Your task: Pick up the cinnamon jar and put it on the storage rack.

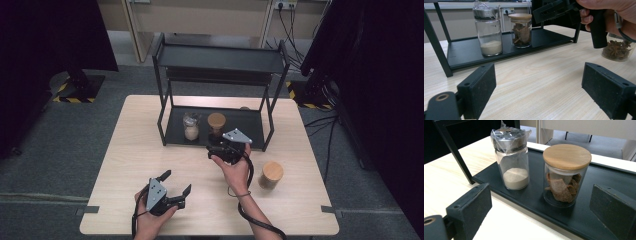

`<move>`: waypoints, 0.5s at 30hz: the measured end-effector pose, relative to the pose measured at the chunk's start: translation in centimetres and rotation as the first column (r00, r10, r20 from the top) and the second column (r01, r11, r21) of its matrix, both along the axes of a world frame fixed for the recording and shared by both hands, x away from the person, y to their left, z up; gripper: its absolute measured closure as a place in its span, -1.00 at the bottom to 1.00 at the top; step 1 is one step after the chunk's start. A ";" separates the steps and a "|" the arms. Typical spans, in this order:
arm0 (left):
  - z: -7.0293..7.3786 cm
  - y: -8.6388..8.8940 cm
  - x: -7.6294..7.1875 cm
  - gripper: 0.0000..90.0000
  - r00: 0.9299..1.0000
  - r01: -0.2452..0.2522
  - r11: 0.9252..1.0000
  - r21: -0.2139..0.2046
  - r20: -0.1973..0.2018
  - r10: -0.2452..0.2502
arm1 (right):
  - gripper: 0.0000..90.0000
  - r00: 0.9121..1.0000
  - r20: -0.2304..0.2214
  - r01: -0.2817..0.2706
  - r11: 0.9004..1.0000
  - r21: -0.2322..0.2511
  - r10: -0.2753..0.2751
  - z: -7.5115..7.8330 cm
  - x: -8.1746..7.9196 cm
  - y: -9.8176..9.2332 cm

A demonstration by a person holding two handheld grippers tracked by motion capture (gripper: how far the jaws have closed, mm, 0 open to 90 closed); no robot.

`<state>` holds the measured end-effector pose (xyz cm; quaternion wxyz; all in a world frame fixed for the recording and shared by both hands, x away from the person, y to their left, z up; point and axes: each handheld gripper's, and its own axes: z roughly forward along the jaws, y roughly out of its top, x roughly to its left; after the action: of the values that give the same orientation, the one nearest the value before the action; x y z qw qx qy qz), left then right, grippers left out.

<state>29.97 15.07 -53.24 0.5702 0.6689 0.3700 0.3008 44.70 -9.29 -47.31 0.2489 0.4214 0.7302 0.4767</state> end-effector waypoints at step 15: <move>0.0 0.0 0.0 -0.74 1.000 -0.001 1.000 -0.002 -0.002 0.001 | -0.90 0.999 -0.019 -0.030 1.000 -0.004 0.030 -0.4 -1.3 -0.3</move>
<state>30.00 15.07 -53.24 0.5702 0.6686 0.3713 0.3000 43.45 -9.60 -47.72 0.2357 0.4143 0.7398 0.4748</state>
